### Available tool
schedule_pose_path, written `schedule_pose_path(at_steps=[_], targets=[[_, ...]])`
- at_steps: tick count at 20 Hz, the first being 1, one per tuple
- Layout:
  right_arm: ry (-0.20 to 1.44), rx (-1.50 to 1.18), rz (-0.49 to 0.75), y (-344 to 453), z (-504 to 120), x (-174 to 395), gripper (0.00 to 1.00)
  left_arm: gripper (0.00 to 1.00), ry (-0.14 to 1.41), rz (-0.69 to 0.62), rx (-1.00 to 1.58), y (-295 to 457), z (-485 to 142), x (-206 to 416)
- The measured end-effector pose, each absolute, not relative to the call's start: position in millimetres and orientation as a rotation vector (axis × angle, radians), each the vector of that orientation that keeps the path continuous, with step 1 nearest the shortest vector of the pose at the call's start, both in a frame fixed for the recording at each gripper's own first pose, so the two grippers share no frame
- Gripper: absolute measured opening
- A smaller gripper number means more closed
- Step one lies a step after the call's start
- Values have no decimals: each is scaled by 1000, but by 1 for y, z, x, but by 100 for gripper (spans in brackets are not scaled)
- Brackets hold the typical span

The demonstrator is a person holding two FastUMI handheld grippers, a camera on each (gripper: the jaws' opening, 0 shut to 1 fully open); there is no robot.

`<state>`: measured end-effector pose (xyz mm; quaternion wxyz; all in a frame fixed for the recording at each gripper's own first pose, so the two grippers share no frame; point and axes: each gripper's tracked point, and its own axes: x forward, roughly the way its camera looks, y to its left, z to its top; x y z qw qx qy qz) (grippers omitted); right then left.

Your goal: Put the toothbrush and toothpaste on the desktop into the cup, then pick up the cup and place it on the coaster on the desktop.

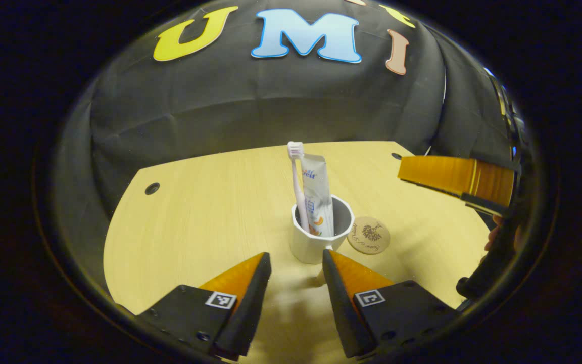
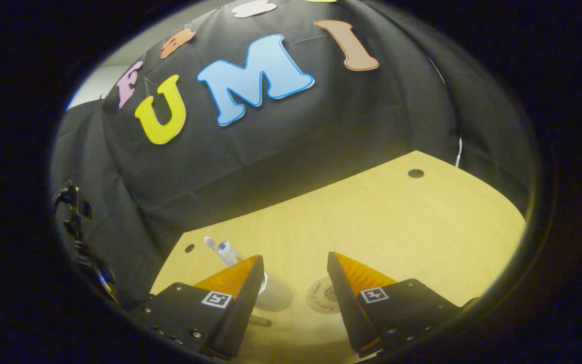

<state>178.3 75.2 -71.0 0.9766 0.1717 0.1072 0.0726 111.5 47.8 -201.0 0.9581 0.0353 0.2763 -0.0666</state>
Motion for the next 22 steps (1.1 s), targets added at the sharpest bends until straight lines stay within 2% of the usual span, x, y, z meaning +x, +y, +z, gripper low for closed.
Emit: schedule_pose_path(at_steps=[7,10,16,19,22], targets=[[269,324,125,58,-89,168,77,76,580,-181,68,18,-190,124],[272,334,116,52,-88,168,77,78,647,-176,40,10,-208,121],[300,345,109,43,-95,169,77,74,785,-140,8,7,-237,122],[319,362,103,40,-100,170,77,78,847,-130,-14,5,-242,126],[324,384,89,32,-98,174,77,75,914,-115,-13,10,-253,126]])
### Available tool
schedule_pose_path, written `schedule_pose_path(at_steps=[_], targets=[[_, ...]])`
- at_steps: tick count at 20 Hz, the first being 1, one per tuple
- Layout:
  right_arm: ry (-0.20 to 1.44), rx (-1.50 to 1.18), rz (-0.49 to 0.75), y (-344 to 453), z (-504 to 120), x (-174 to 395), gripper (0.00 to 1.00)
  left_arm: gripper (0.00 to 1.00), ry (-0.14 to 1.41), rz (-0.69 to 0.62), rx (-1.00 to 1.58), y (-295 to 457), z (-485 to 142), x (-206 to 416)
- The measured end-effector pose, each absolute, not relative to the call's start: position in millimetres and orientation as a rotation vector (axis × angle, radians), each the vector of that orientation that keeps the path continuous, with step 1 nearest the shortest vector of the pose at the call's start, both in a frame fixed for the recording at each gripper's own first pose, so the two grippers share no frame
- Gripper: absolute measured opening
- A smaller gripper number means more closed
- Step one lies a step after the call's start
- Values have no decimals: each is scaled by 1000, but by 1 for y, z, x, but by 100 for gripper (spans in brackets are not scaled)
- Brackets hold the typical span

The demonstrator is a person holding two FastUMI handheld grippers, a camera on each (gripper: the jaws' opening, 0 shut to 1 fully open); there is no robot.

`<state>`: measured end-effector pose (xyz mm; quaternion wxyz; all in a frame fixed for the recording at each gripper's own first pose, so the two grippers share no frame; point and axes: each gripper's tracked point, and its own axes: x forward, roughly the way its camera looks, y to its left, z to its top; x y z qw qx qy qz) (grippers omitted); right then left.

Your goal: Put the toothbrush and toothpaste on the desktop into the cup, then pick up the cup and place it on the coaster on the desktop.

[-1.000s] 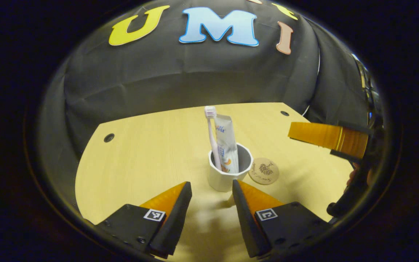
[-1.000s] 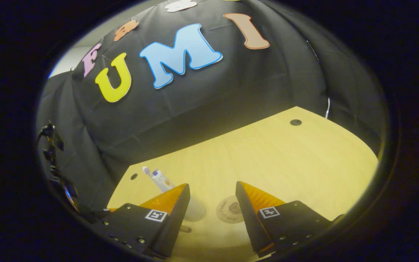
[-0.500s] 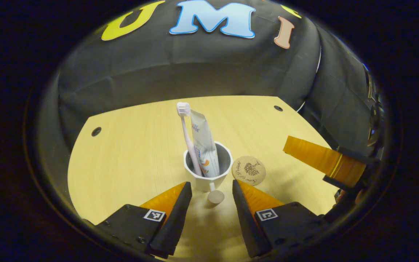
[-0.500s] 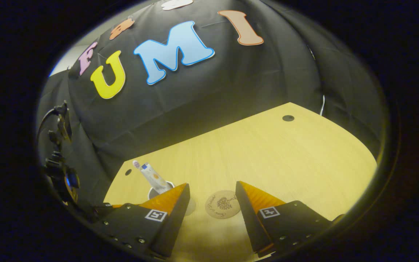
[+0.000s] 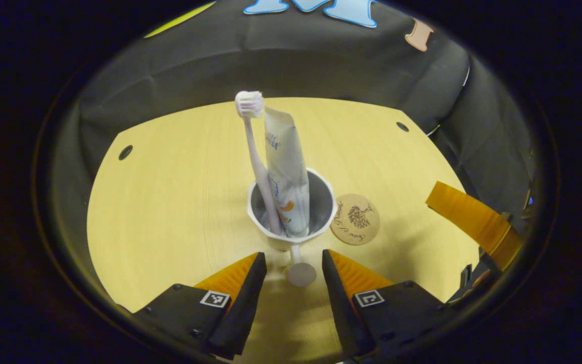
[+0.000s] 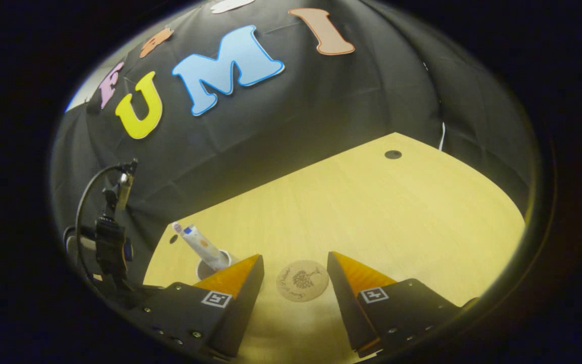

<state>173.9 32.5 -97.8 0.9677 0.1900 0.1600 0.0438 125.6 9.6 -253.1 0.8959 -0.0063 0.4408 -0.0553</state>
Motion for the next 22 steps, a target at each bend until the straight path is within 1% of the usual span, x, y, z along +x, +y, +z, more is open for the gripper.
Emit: schedule_pose_path(at_steps=[1,3,4,5,7,8,9,10,11,12,13,14,15,16,17,18,19,22], targets=[[325,391,82,29,-98,176,77,73,933,-113,-10,12,-256,123],[326,398,62,21,-98,179,77,77,963,-119,-11,12,-261,122],[327,403,53,17,-98,181,77,74,978,-120,-16,13,-263,121],[328,409,44,14,-98,182,77,55,988,-120,-10,14,-265,123],[329,420,32,9,-98,185,77,54,1011,-107,9,22,-269,123],[332,421,26,7,-99,187,77,52,1010,-105,20,23,-269,125],[335,421,22,5,-100,187,77,43,1016,-116,36,23,-268,124],[339,421,19,4,-102,188,77,37,1006,-115,51,26,-268,126],[344,422,19,4,-104,188,77,38,1005,-109,57,25,-264,127],[349,423,18,4,-105,188,77,36,1000,-108,56,25,-261,128],[353,422,18,4,-107,188,77,29,987,-103,57,24,-259,130],[358,421,20,5,-107,188,77,26,982,-100,52,24,-258,130],[359,420,20,5,-109,188,77,25,974,-106,46,23,-256,130],[360,420,22,5,-109,188,77,31,966,-109,40,24,-253,130],[362,421,24,6,-109,188,77,25,953,-108,36,25,-252,130],[365,420,25,6,-109,188,77,31,942,-106,34,24,-251,130],[366,418,26,6,-110,188,77,25,938,-106,36,23,-248,130],[369,418,28,5,-109,189,77,25,915,-101,43,19,-242,133]])
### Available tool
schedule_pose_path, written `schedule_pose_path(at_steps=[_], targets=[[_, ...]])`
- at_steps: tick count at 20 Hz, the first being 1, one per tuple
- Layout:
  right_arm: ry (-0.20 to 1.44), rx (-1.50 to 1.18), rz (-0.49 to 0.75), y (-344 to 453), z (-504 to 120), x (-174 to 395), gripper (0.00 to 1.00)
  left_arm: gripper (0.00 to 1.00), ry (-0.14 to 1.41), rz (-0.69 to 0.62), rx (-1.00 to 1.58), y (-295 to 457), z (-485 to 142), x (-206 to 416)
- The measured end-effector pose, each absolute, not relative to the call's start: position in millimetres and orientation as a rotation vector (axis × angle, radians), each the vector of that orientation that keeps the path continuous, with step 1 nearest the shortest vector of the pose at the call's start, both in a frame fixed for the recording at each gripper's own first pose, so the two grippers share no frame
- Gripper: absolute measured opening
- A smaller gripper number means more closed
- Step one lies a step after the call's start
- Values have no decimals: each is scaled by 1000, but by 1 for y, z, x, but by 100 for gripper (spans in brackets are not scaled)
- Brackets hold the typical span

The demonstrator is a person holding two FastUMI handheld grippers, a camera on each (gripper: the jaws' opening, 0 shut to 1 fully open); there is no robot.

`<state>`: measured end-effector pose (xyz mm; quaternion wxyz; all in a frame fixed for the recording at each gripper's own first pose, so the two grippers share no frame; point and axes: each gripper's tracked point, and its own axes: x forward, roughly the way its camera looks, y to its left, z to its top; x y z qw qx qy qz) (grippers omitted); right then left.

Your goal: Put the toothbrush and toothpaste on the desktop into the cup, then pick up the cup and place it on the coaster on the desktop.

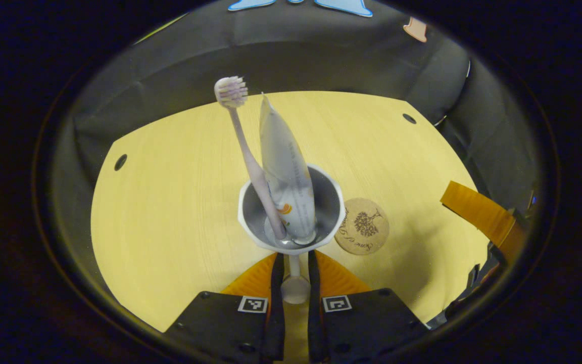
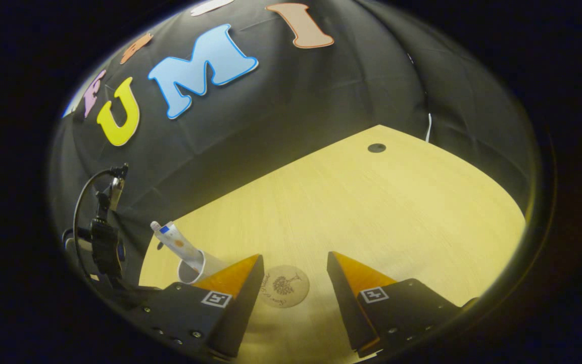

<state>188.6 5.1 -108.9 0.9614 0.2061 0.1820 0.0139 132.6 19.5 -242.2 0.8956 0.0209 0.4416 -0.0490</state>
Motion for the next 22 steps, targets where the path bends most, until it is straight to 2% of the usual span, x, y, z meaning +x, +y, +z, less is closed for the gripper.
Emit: schedule_pose_path(at_steps=[13,22], targets=[[360,432,-36,-34,-110,174,77,25,869,-249,107,-40,-243,146],[378,466,-70,-64,-122,162,77,25,920,-230,143,-47,-268,133]])
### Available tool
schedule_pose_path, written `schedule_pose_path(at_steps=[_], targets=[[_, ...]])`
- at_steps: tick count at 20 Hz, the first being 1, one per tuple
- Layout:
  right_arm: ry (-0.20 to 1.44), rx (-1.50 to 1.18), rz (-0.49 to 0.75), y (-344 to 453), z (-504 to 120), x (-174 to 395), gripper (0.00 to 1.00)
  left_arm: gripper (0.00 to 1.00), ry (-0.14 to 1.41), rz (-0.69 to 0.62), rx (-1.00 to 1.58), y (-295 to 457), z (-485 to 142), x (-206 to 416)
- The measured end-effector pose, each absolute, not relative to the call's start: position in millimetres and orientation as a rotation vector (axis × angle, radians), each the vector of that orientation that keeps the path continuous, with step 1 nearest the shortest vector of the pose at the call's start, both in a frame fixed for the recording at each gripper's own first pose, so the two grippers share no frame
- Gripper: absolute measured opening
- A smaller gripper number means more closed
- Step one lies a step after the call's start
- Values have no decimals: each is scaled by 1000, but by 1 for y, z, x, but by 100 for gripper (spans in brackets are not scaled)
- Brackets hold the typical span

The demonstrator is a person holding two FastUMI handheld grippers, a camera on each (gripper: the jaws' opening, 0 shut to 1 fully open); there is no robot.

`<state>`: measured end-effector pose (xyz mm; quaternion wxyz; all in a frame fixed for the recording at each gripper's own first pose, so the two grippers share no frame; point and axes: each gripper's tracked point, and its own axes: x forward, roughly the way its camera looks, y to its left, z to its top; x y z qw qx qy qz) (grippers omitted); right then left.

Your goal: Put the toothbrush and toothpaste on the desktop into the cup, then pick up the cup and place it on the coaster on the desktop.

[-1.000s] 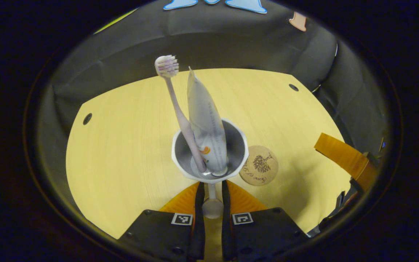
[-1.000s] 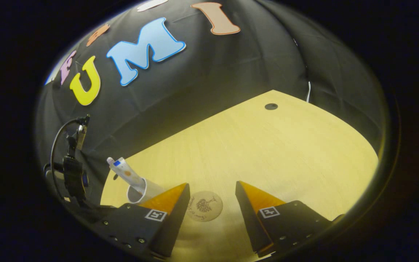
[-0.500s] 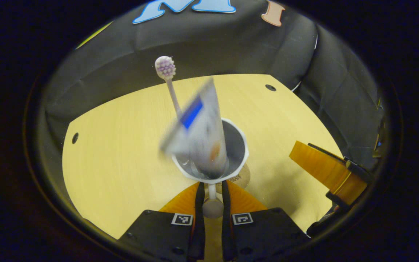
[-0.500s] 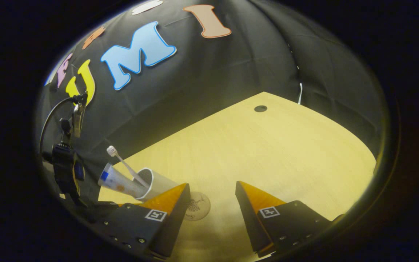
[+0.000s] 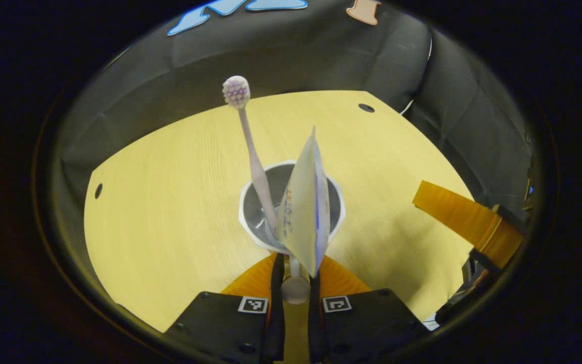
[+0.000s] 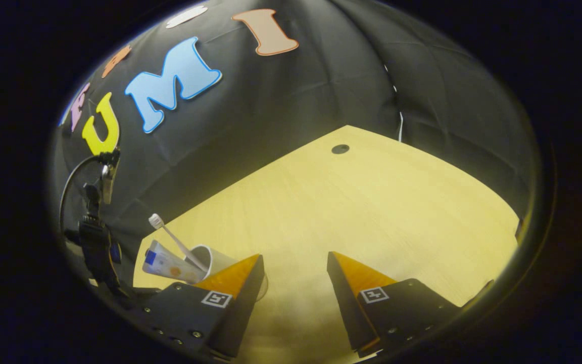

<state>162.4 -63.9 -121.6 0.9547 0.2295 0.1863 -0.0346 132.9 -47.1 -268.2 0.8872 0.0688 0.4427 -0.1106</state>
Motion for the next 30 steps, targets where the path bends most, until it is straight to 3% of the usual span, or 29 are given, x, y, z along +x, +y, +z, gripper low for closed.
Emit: schedule_pose_path(at_steps=[3,4,5,6,7,8,9,15,17,19,21,22,30], targets=[[382,471,-69,-68,-123,159,77,25,903,-224,179,-48,-270,131],[381,472,-68,-69,-123,158,77,30,902,-223,188,-48,-269,131],[379,472,-66,-70,-122,157,77,25,903,-223,190,-47,-270,131],[378,473,-63,-70,-121,157,77,27,903,-222,186,-46,-271,132],[376,473,-60,-70,-120,156,77,35,903,-219,183,-47,-274,132],[374,472,-56,-70,-119,156,77,29,895,-214,181,-47,-275,133],[371,469,-51,-71,-118,153,77,38,885,-213,182,-46,-273,134],[353,452,-18,-68,-106,139,77,37,815,-192,201,-49,-251,129],[341,440,2,-65,-96,133,77,45,788,-183,198,-47,-246,123],[323,409,22,-61,-86,127,77,51,733,-179,176,-46,-236,120],[302,373,44,-57,-74,119,77,46,660,-162,157,-42,-217,115],[288,352,56,-54,-66,116,77,51,621,-148,145,-39,-206,112],[89,230,118,-36,34,90,76,51,274,-34,93,-7,-77,76]])
